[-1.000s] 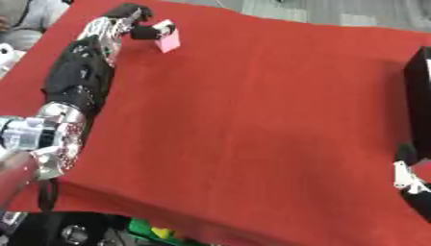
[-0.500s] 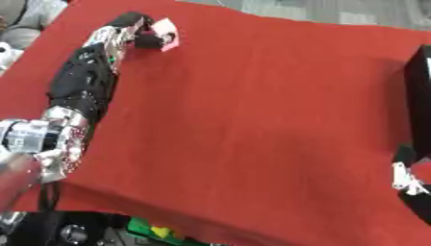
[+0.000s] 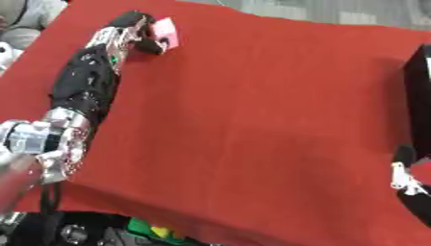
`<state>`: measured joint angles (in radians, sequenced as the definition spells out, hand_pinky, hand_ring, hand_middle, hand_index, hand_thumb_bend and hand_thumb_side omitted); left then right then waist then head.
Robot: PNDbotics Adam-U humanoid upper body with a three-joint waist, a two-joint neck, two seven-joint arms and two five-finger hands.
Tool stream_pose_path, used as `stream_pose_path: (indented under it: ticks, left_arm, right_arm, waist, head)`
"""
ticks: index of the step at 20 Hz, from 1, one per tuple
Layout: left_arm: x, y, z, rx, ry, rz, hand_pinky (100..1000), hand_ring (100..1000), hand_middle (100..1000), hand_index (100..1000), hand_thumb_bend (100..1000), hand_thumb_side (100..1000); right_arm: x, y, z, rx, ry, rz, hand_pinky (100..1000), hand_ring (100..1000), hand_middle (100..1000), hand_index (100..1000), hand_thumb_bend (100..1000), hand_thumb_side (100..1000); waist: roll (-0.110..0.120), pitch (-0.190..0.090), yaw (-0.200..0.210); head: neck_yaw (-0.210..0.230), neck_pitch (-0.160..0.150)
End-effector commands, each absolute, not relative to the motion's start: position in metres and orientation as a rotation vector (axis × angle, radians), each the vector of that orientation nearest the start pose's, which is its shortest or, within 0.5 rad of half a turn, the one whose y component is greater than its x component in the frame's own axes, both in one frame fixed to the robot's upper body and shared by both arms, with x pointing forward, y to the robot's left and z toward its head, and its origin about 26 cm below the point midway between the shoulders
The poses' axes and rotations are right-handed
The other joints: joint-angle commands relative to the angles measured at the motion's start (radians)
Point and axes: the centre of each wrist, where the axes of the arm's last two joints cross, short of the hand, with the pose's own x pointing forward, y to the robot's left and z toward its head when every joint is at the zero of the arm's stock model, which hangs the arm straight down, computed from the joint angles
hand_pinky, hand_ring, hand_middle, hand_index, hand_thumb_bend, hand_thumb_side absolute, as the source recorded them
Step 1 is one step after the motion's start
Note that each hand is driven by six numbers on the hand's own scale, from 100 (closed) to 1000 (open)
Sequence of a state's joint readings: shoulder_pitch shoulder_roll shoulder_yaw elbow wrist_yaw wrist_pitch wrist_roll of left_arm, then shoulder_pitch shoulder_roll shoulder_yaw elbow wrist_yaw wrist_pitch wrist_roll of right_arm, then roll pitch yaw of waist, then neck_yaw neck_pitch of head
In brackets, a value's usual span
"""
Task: Pick up the objects with one hand, pass them to the other hand, and then place them into the box on the other side of the table.
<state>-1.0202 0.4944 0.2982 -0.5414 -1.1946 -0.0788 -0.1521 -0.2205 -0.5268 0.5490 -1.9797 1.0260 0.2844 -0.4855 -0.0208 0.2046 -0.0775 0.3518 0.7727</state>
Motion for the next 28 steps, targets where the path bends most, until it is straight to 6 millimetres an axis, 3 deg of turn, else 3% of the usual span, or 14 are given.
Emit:
stream_pose_path:
  ticks: [1,8,14,17,19,28]
  left_arm:
    - [0.482,0.394,0.196,1.132,-1.27,-0.92,738,513,451,639,100,232]
    - [0.479,0.383,0.233,1.097,-1.461,-1.009,736,502,437,629,100,246]
    - [0.477,0.348,0.244,1.003,-1.616,-1.166,731,490,424,620,100,258]
    - [0.476,0.32,0.235,0.918,-1.674,-1.29,728,486,426,622,100,259]
    - [0.473,0.297,0.222,0.837,-1.711,-1.376,723,486,423,619,100,307]
    - [0.454,0.185,0.173,0.401,-1.87,-1.718,715,482,418,614,100,477]
  right_arm:
    - [0.259,-0.184,0.126,1.712,2.885,-1.201,769,890,713,914,110,452]
    - [0.262,-0.188,0.13,1.706,2.858,-1.225,776,883,720,917,110,449]
    - [0.265,-0.19,0.135,1.653,2.817,-1.272,789,867,733,922,141,443]
    - [0.268,-0.188,0.141,1.584,2.78,-1.312,803,854,747,930,178,464]
    - [0.27,-0.182,0.148,1.515,2.75,-1.325,807,848,751,933,232,405]
    - [0.274,-0.156,0.17,1.203,2.61,-1.484,852,829,802,944,410,386]
  waist:
    - [0.001,-0.018,0.003]
    - [0.005,-0.039,0.014]
    - [0.003,-0.069,0.026]
    - [0.002,-0.085,0.028]
    - [0.006,-0.094,0.028]
    - [0.018,-0.109,0.047]
  head:
    - [-0.001,-0.003]
    - [-0.042,-0.003]
    - [-0.157,-0.003]
    - [-0.216,-0.003]
    - [-0.249,-0.003]
    - [-0.333,-0.003]
